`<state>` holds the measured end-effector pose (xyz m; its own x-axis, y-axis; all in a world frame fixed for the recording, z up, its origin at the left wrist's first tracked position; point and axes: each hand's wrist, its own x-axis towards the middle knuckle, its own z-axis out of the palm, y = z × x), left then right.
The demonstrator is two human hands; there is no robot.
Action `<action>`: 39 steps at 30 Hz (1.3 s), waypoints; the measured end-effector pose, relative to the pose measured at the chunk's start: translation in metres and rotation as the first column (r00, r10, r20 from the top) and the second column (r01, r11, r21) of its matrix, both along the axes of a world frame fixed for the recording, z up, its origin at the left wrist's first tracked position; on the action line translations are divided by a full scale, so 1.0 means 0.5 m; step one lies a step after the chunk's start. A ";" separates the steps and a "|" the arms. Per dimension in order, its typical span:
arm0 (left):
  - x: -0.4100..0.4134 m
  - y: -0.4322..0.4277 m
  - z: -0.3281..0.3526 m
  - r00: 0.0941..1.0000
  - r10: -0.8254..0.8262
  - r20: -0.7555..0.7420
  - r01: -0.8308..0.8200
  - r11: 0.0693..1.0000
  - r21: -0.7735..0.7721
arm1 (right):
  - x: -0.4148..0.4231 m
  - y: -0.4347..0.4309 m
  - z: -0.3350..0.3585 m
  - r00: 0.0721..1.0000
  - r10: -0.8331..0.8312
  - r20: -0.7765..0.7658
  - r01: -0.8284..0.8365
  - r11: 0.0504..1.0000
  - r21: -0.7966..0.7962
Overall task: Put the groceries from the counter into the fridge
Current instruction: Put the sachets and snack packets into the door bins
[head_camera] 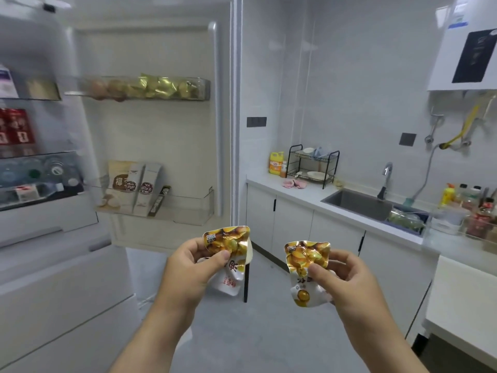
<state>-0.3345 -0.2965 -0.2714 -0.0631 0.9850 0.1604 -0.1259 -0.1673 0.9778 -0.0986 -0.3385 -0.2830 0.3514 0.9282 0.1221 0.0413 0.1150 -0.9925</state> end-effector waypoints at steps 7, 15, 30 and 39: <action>-0.074 0.090 0.008 0.997 0.071 0.014 -0.071 0.997 0.019 | -0.065 0.096 0.021 0.999 0.031 0.028 -0.031 0.999 -0.009; -0.191 0.219 0.007 0.992 0.082 0.093 -0.085 0.996 0.027 | -0.180 0.227 0.030 0.997 0.042 0.060 -0.042 0.999 -0.004; -0.356 0.468 0.115 0.987 0.087 -0.138 -0.054 0.972 0.229 | -0.353 0.442 0.097 0.990 0.109 0.089 -0.122 0.979 0.162; -0.342 0.589 0.174 0.886 -0.036 -0.463 0.137 0.973 0.187 | -0.356 0.549 0.140 0.974 0.158 0.166 -0.198 0.943 0.266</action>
<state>-0.5057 -0.0019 -0.1842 0.1500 0.9239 0.3519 0.2998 -0.3817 0.8743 -0.2767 -0.0639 -0.2129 0.1444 0.8955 0.4210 0.1310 0.4044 -0.9051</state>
